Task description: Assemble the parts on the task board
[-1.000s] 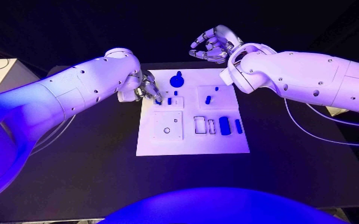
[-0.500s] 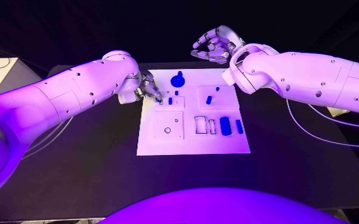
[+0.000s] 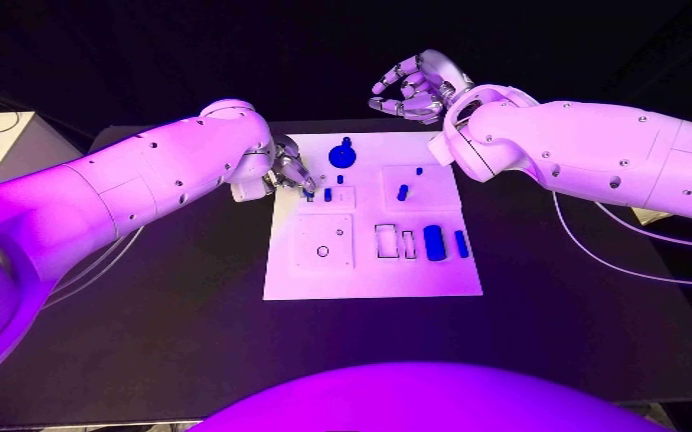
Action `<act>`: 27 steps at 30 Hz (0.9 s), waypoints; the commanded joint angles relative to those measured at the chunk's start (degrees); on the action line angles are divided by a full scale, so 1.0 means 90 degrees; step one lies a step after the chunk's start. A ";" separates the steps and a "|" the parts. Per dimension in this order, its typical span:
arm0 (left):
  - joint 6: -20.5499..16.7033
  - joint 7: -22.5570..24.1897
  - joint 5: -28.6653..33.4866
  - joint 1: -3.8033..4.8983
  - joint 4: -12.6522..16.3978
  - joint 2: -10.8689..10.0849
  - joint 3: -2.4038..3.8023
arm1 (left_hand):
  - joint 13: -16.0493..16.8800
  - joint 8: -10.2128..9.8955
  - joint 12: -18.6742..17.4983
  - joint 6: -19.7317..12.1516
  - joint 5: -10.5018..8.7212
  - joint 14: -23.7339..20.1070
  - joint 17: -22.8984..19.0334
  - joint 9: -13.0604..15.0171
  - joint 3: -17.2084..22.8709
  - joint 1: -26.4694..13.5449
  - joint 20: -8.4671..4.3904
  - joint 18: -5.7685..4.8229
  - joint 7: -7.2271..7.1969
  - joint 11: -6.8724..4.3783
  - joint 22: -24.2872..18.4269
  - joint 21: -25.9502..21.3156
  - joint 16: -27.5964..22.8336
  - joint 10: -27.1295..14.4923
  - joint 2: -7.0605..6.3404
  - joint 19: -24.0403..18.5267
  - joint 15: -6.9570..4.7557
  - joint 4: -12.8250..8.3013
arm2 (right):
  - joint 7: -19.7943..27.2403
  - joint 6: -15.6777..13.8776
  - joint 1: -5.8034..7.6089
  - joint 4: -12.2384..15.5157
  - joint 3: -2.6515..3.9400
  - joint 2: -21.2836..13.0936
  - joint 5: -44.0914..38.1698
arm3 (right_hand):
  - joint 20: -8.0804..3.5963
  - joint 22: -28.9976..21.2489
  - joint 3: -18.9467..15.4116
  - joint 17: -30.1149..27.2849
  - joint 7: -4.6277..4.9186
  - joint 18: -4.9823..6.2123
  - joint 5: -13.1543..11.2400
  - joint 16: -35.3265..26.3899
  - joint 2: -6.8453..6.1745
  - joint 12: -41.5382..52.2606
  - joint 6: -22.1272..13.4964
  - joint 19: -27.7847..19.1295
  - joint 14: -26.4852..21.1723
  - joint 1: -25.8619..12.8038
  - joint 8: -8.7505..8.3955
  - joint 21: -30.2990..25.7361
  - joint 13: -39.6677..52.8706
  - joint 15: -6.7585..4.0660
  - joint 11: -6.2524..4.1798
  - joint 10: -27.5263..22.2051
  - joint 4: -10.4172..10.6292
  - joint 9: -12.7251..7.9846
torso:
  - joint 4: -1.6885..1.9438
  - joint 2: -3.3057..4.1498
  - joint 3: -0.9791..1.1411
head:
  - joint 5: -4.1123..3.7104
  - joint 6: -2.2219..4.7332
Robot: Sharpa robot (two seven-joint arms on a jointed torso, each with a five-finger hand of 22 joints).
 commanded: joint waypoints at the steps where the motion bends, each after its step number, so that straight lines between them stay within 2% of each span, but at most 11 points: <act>1: 0.0221 0.0043 0.0024 -0.0003 0.0032 -0.0011 0.0001 | 0.0017 0.0030 0.0023 0.0122 0.0048 0.0567 0.1424 0.0018 0.1282 0.0018 0.0006 -0.0118 -0.0072 0.0002 0.0011 0.0038 0.0031 0.0055 0.0017 0.0046 -0.0045 -0.1320 | 0.0029 0.0082 -0.0005 0.0006 0.0004 -0.0004 -0.0054 | 0.0032 0.1308 0.0045 0.1350 0.0012 0.0074 0.0020 -0.0043 0.0006 0.0006 -0.0007 0.0278 0.0590 -0.0059 -0.0023 -0.0008 0.1175 0.0043 0.0044 0.0109 -0.0003 0.0010 | 0.0003 -0.0004 0.0009 | -0.0005 0.0001; 8: 0.0239 0.0018 -0.0073 -0.0003 0.0048 -0.0040 -0.0001 | 0.0063 0.0040 0.0043 0.0140 0.0090 0.0579 0.1458 0.0026 0.1296 0.0001 -0.0001 -0.0121 -0.0081 -0.0006 0.0023 0.0046 0.0043 0.0097 0.0000 0.0060 -0.0054 -0.1330 | 0.0030 0.0088 -0.0006 0.0007 0.0004 -0.0010 -0.0054 | 0.0032 0.1308 0.0045 0.1350 0.0012 0.0074 0.0020 -0.0043 0.0006 0.0006 -0.0007 0.0278 0.0590 -0.0059 -0.0023 -0.0008 0.1175 0.0043 0.0044 0.0109 -0.0003 0.0010 | 0.0006 -0.0003 0.0005 | -0.0003 0.0001; 12: 0.0214 -0.0002 -0.0100 -0.0003 0.0050 -0.0048 -0.0001 | 0.0250 0.0079 0.0128 0.0217 0.0347 0.0617 0.1571 0.0053 0.1319 -0.0097 -0.0033 -0.0131 -0.0118 -0.0041 0.0060 0.0071 0.0083 0.0260 -0.0074 0.0108 -0.0083 -0.1350 | 0.0031 0.0090 -0.0007 0.0009 0.0004 -0.0013 -0.0054 | 0.0032 0.1308 0.0045 0.1350 0.0012 0.0074 0.0020 -0.0043 0.0006 0.0006 -0.0007 0.0278 0.0590 -0.0059 -0.0023 -0.0008 0.1175 0.0043 0.0044 0.0109 -0.0003 0.0010 | 0.0004 0.0002 0.0006 | 0.0000 0.0001; 15: 0.0218 -0.0021 -0.0114 -0.0003 0.0049 -0.0053 -0.0001 | 0.0281 0.0086 0.0139 0.0231 0.0417 0.0620 0.1580 0.0061 0.1312 -0.0123 -0.0043 -0.0136 -0.0127 -0.0049 0.0077 0.0081 0.0086 0.0291 -0.0090 0.0127 -0.0091 -0.1353 | 0.0029 0.0091 -0.0007 0.0010 0.0004 -0.0015 -0.0054 | 0.0032 0.1308 0.0045 0.1350 0.0012 0.0074 0.0020 -0.0043 0.0006 0.0006 -0.0007 0.0278 0.0590 -0.0059 -0.0023 -0.0008 0.1175 0.0043 0.0044 0.0109 -0.0003 0.0010 | 0.0001 0.0006 0.0002 | -0.0005 0.0001; 27: 0.0259 -0.0026 -0.0131 -0.0005 0.0049 -0.0049 -0.0001 | 0.0304 0.0093 0.0150 0.0243 0.0471 0.0622 0.1586 0.0066 0.1306 -0.0138 -0.0049 -0.0141 -0.0135 -0.0058 0.0098 0.0092 0.0089 0.0315 -0.0100 0.0147 -0.0098 -0.1356 | 0.0031 0.0094 -0.0008 0.0012 0.0004 -0.0018 -0.0054 | 0.0032 0.1308 0.0045 0.1350 0.0012 0.0074 0.0020 -0.0043 0.0006 0.0006 -0.0007 0.0278 0.0590 -0.0059 -0.0023 -0.0008 0.1175 0.0043 0.0044 0.0109 -0.0003 0.0010 | 0.0003 0.0003 0.0001 | -0.0014 0.0001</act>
